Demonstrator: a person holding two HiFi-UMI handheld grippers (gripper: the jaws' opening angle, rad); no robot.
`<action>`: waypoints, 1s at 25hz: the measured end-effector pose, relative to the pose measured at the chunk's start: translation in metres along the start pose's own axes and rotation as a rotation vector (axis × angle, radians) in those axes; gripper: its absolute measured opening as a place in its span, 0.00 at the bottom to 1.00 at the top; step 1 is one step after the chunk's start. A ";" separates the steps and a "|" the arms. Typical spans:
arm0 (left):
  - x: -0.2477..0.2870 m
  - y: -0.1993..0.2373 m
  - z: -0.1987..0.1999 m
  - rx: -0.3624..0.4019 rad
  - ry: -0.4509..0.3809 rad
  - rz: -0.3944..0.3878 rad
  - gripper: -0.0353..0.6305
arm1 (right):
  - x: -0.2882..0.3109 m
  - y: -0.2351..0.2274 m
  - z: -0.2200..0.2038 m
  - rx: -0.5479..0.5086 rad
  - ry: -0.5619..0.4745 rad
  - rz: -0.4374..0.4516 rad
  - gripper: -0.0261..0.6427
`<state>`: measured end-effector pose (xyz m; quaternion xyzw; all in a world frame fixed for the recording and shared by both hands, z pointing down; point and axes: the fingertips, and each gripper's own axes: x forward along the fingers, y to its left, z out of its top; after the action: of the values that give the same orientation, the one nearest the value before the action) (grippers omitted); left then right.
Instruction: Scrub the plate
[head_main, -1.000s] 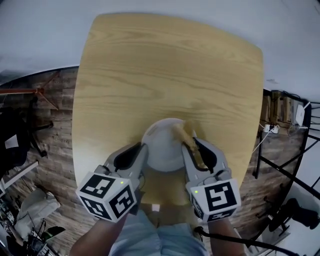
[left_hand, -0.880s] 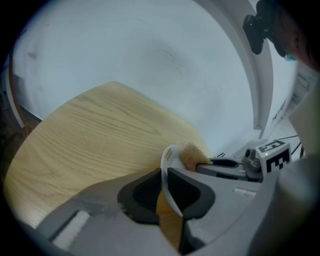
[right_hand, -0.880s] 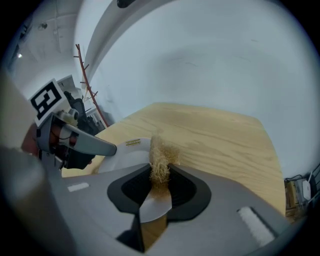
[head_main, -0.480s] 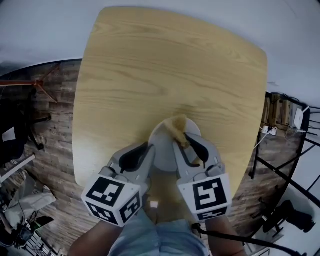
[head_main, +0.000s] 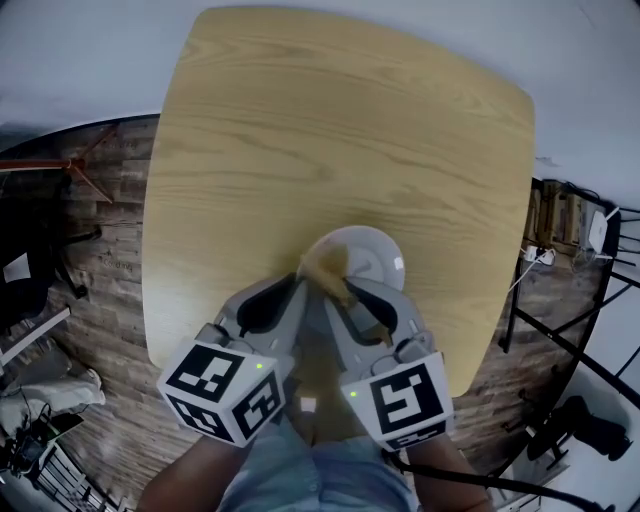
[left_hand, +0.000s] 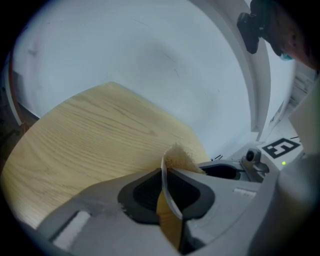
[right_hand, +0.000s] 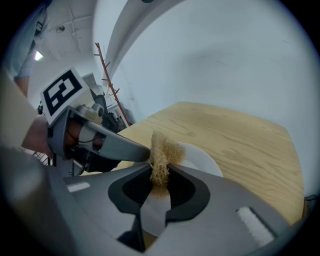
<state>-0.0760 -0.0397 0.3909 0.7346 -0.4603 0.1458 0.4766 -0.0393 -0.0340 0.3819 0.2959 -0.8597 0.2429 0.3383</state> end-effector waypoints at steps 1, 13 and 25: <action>0.000 0.001 0.001 -0.007 -0.006 0.000 0.14 | 0.000 0.003 -0.002 0.001 -0.004 0.009 0.15; 0.004 -0.002 -0.003 0.000 -0.017 -0.007 0.13 | -0.013 0.017 -0.031 0.060 0.026 0.067 0.15; 0.008 -0.010 -0.010 -0.021 -0.006 -0.024 0.13 | -0.028 0.018 -0.044 0.104 0.000 0.083 0.15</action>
<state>-0.0609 -0.0348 0.3954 0.7355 -0.4545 0.1330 0.4846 -0.0155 0.0150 0.3865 0.2770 -0.8576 0.3008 0.3119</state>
